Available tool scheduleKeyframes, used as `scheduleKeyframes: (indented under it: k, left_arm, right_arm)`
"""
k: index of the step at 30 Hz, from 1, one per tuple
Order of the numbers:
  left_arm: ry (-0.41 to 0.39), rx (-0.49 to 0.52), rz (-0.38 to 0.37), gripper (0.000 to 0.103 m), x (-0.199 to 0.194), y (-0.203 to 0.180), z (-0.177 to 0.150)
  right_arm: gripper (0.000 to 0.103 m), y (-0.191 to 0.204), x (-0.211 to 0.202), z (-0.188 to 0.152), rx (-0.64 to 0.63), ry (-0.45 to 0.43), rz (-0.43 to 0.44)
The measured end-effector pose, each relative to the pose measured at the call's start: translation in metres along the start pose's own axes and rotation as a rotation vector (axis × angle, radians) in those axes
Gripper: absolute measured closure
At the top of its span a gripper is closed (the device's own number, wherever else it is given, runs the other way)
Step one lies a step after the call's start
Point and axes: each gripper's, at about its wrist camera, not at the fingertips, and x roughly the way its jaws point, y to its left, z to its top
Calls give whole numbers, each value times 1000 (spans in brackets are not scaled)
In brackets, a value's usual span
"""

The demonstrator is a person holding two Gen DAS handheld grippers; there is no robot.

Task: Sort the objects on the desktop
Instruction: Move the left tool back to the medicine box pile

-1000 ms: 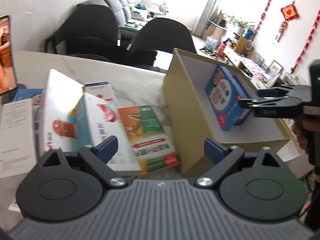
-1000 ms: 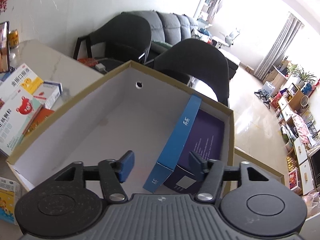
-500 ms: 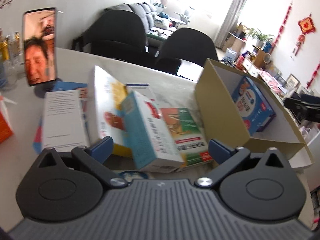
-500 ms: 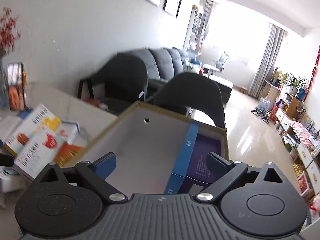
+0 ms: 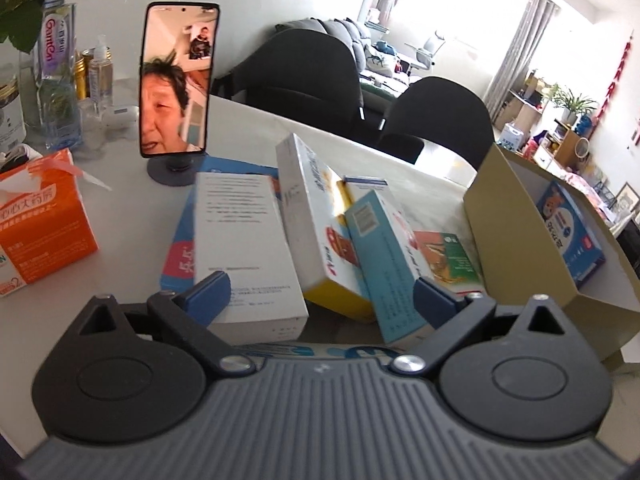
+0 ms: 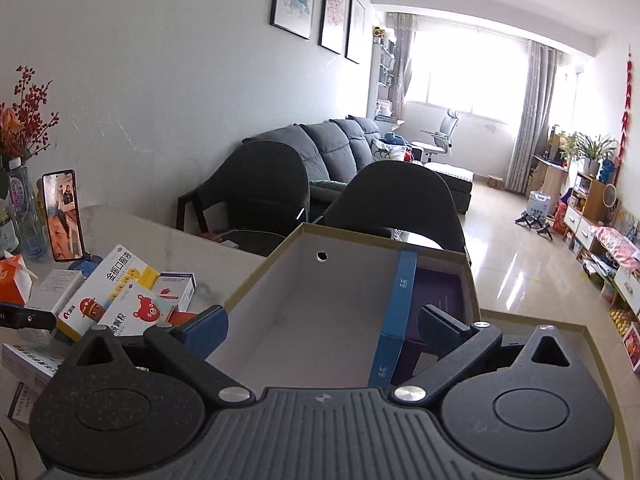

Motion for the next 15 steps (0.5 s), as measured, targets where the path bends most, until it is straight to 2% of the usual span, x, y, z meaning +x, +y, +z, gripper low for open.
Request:
scheduleKeyframes:
  k: [5,15]
  left_arm:
    - [-7,21,34,5,2,2,-1]
    - [-10,41,47,9,5,3,0]
  right_arm:
    - [2,-1,-8,-2,32,-5,6]
    - [1,3,-10,-8,44,-3,10]
